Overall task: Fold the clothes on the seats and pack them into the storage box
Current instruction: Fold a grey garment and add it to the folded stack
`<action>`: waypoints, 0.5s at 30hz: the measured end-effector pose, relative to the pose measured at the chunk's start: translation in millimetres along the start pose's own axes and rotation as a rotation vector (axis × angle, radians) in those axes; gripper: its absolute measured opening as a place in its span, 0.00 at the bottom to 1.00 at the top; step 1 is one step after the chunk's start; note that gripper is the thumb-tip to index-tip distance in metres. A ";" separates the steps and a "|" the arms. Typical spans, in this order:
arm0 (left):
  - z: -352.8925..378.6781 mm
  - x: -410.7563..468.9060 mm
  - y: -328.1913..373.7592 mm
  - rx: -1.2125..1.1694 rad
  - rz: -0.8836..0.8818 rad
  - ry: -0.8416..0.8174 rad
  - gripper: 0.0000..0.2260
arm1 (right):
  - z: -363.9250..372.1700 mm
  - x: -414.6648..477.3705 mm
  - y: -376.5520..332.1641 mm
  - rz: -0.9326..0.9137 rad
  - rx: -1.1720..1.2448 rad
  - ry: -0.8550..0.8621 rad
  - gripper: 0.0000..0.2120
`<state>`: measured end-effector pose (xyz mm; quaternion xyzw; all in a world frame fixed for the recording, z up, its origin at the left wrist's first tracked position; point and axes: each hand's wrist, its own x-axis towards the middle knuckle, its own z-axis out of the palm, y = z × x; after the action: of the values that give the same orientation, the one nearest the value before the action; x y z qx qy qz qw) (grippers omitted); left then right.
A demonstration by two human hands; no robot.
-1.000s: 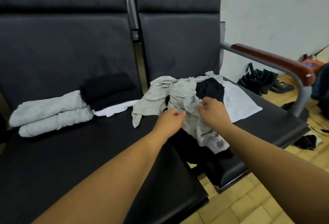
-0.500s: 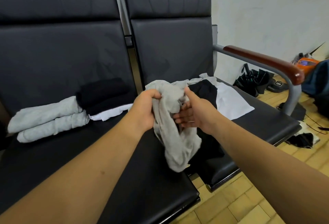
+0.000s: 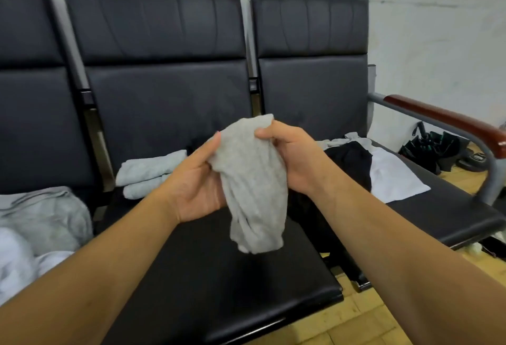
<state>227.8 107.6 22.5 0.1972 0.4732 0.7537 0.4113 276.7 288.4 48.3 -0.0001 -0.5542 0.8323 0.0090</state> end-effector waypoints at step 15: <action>-76.0 -121.6 -36.3 0.191 0.068 0.576 0.13 | 73.7 15.6 123.4 0.359 -0.203 -0.074 0.14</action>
<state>262.4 -24.6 -34.2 0.0287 0.6321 0.7441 0.2143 258.6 173.1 -36.9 -0.0693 -0.6264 0.7598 -0.1597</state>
